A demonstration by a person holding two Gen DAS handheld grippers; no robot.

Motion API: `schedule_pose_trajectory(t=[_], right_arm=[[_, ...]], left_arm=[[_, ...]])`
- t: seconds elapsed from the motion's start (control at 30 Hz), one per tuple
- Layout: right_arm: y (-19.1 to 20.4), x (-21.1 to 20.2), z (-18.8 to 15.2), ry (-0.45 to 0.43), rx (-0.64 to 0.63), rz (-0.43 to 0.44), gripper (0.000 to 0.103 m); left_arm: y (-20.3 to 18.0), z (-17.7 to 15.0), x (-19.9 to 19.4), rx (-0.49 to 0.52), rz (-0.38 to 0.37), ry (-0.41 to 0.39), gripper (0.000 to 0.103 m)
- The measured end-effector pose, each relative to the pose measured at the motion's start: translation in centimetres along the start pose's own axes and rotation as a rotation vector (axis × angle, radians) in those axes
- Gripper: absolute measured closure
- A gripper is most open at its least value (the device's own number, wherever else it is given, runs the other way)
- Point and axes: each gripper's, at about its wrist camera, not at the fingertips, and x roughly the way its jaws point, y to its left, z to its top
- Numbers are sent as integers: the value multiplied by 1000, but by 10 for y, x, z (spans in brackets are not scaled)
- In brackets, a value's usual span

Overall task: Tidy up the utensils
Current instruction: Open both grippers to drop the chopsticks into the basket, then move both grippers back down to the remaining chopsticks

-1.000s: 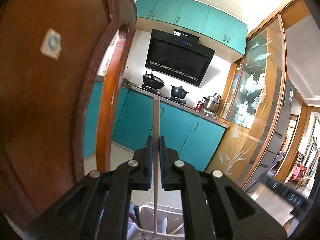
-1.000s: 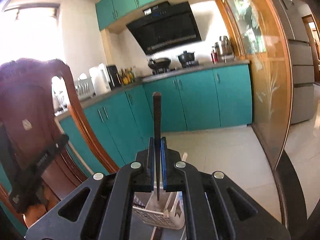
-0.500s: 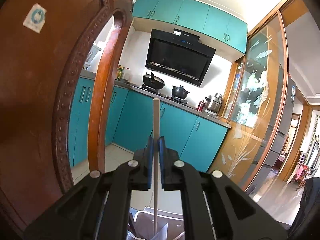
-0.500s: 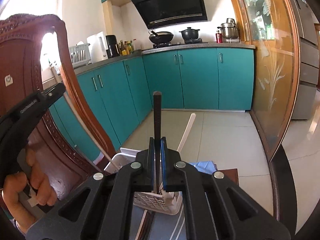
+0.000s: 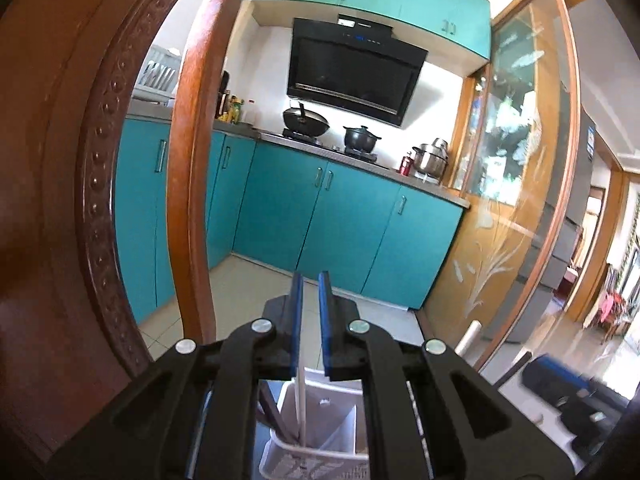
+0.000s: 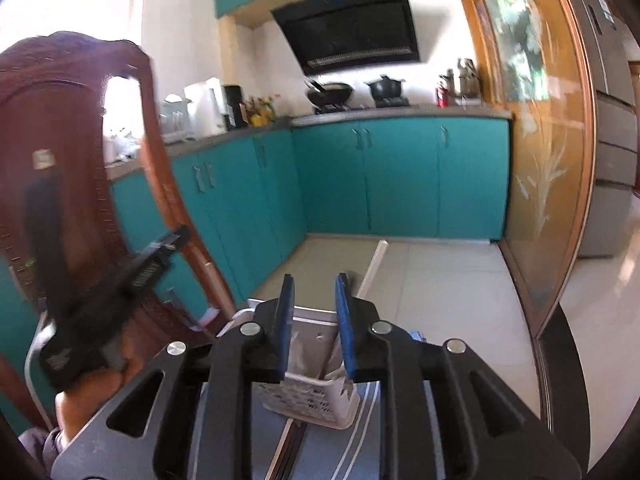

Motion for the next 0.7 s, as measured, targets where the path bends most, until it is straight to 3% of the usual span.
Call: schedule_pose_trajectory(t=[0.1, 0.17, 0.27, 0.37, 0.4, 0.47, 0.63, 0.7], right_arm=[[7, -27, -14, -12, -44, 87, 82], [16, -32, -39, 42, -93, 181, 82], [21, 9, -99, 292, -92, 211, 82], [18, 76, -161, 619, -17, 130, 82], [17, 90, -175, 674, 1, 118, 82], [16, 106, -191, 725, 25, 93, 82], [22, 116, -195, 720, 58, 90, 82], [19, 117, -194, 747, 92, 107, 87]], left_arm=[[-2, -4, -15, 36, -10, -8, 83], [2, -8, -30, 49, -13, -20, 79], [16, -19, -50, 20, -16, -14, 76], [24, -35, -55, 17, -19, 37, 74], [25, -40, -54, 27, -12, 52, 74], [27, -56, -51, 52, 3, 105, 74], [39, -83, -40, 32, 10, 240, 72], [43, -90, -36, 40, 17, 276, 72]])
